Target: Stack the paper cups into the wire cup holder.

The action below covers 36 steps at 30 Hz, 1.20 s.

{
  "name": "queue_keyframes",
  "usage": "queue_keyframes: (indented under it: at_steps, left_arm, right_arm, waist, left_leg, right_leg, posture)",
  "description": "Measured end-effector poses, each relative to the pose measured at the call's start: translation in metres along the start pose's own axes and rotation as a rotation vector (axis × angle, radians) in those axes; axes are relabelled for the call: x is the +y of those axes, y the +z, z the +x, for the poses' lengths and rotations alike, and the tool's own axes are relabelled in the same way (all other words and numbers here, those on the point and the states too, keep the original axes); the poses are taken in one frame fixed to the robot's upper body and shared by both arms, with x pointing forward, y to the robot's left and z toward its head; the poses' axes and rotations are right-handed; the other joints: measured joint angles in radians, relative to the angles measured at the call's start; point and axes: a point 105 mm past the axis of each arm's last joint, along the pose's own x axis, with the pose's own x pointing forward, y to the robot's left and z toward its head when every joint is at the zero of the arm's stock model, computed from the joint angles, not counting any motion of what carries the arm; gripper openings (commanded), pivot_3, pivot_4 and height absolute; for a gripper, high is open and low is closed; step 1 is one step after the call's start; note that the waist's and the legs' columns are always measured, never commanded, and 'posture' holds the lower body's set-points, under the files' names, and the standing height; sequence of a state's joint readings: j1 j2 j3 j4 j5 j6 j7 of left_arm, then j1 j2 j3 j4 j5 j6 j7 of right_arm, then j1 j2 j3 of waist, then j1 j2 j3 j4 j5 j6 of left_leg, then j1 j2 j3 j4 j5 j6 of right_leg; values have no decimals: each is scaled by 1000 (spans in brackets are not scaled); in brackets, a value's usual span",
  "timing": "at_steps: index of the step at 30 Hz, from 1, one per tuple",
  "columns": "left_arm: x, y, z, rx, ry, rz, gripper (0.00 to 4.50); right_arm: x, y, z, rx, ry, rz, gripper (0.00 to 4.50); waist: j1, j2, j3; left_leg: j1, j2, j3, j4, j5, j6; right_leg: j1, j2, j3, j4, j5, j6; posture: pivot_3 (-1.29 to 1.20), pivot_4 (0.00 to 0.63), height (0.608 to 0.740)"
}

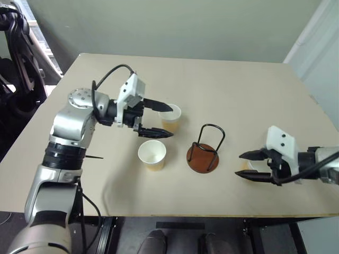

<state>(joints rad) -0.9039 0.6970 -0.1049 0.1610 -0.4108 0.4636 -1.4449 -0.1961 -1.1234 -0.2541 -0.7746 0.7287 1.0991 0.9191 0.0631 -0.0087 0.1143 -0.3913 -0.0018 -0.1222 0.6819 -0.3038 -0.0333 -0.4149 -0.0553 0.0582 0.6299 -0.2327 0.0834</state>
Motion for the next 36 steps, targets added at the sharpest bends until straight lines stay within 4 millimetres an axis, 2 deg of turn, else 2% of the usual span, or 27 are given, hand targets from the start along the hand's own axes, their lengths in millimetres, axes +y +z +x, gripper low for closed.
queue_keyframes:
  at_steps: [6, 11, 15, 21, 33, 36]
  left_arm:
    - [-1, 5, 6, -7, -36, 18, 4500]
    - [-1, 4, 6, -6, -46, 13, 4500]
    - [-2, 4, 6, -5, -48, 16, 4500]
    - [-1, 4, 6, -4, -46, 22, 4500]
    - [-1, 3, 5, -1, -42, 20, 4500]
    - [-1, 3, 4, 0, -41, 20, 4500]
  right_arm:
    - [0, -11, -4, 48, -28, 6, 2534]
    - [-13, -30, -9, 93, -87, 46, 2534]
    - [-23, -35, -16, 102, -133, 44, 2534]
    - [-23, -39, -16, 114, -133, 12, 2534]
    - [-5, -54, 17, 172, -11, -40, 2534]
    - [-10, -56, 21, 179, -20, -45, 1926]
  waist:
    - [-1, 0, 0]
    - [-1, 0, 0]
    - [-1, 0, 0]
    - [-1, 0, 0]
    - [-2, 0, 0]
    - [-2, 0, 0]
  left_leg:
    - [1, 0, 1, 0, 0, 0]
    - [1, 0, 1, 0, -1, 1]
    - [1, 0, 1, 0, -1, 1]
    - [2, 0, 1, 0, -1, 1]
    - [2, 0, 1, 1, -1, 2]
    - [2, 0, 1, 1, -1, 2]
  right_leg:
    - [0, 0, 1, 0, 0, 0]
    - [1, 0, 1, 0, 0, 1]
    - [1, 0, 1, 0, 0, 1]
    - [1, 0, 1, 0, 0, 1]
    - [1, 0, 0, 0, 0, 1]
    - [2, 0, 0, 0, 0, 2]
  posture:
    - [0, 150, 740]
    - [0, 150, 740]
    - [0, 150, 740]
    - [0, 150, 740]
    - [0, 150, 740]
    - [0, 150, 740]
